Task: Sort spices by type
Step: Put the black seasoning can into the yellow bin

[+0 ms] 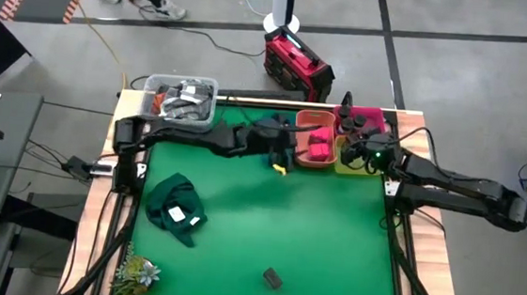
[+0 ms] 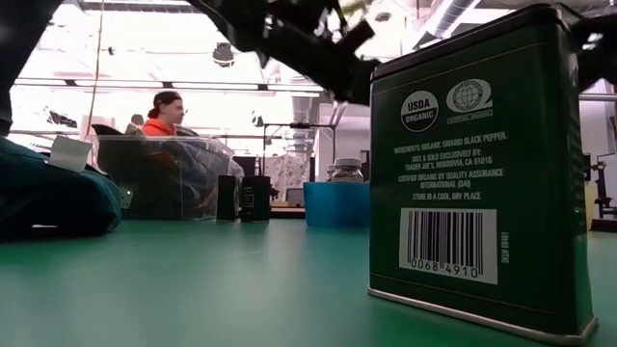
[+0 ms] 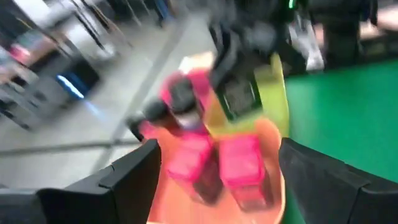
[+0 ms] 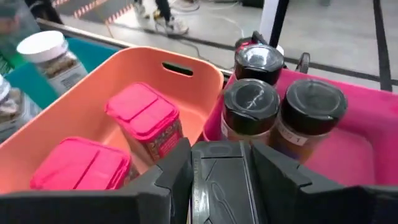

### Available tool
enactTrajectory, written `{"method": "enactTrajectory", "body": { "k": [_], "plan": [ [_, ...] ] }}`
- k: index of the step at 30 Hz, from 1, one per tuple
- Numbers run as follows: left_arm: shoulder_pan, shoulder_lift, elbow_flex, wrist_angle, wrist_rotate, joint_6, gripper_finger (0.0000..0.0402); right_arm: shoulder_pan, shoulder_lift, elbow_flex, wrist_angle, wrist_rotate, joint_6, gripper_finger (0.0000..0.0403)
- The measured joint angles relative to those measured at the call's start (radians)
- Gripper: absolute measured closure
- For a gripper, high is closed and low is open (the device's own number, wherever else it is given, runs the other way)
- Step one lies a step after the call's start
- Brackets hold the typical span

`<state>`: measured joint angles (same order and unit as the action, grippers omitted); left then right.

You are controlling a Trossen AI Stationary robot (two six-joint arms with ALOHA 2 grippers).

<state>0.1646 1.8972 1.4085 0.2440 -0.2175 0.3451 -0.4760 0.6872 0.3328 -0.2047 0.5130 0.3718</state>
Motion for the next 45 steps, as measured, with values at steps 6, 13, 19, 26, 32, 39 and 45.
{"method": "enactTrajectory", "body": {
  "k": [6,13,19,26,32,39,45],
  "plan": [
    [-0.07,-0.147,-0.168,0.195,-0.131,0.035,0.0091,-0.002,0.008,-0.084,0.13,0.04,0.05,0.0236],
    [-0.133,-0.289,-0.322,0.283,-0.19,0.013,0.0091,0.073,0.032,-0.098,0.142,0.104,0.099,0.0236],
    [-0.171,-0.353,-0.377,0.296,-0.265,0.01,0.0091,0.189,0.12,-0.097,0.157,0.287,0.181,0.0236],
    [-0.201,-0.357,-0.378,0.286,-0.297,0.008,0.0091,0.288,0.281,-0.097,0.204,0.48,0.337,0.0236],
    [-0.203,-0.357,-0.378,0.282,-0.297,-0.001,0.0091,0.306,0.44,-0.089,0.277,0.512,0.389,0.0236],
    [-0.203,-0.357,-0.378,0.238,-0.303,-0.001,0.0091,0.303,0.532,-0.051,0.276,0.515,0.382,0.0216],
    [-0.203,-0.357,-0.378,0.219,-0.303,-0.008,0.0091,0.282,0.534,-0.05,0.276,0.458,0.384,0.0153]
  ]
}}
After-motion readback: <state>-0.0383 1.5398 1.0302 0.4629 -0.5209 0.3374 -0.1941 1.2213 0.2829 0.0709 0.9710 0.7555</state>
